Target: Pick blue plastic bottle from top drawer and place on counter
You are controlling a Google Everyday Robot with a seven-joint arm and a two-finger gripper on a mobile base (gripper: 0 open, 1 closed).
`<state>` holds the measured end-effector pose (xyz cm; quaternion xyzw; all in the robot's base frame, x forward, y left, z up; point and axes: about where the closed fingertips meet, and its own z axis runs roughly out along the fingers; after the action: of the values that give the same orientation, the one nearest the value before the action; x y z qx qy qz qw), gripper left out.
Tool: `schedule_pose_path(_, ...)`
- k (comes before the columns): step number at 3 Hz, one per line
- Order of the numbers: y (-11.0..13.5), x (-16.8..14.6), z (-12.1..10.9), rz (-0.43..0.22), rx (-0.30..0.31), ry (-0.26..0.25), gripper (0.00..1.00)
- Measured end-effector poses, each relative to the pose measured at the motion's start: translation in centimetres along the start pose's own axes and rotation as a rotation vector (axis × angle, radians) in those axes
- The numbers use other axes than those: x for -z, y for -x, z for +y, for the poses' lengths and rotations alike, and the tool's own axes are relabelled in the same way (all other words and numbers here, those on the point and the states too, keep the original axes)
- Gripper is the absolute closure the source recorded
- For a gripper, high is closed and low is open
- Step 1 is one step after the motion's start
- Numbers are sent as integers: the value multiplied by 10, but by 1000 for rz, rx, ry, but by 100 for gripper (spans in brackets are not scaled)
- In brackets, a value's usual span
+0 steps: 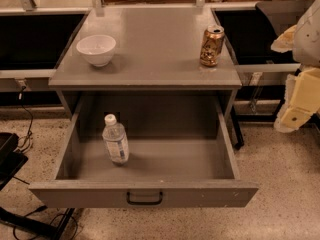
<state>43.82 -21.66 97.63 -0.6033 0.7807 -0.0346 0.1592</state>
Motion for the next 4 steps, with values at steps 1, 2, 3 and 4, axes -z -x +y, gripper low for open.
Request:
schedule_pose_path(1,0,0,0,0,0,0,0)
schedule_pose_path(2,14,-20,-6,-100,-13,5,0)
schedule_pose_path(3,49,-74,-13,-308,-3,50,0)
schedule_pose_path(4,87,-131,-8,-510,4,84,0)
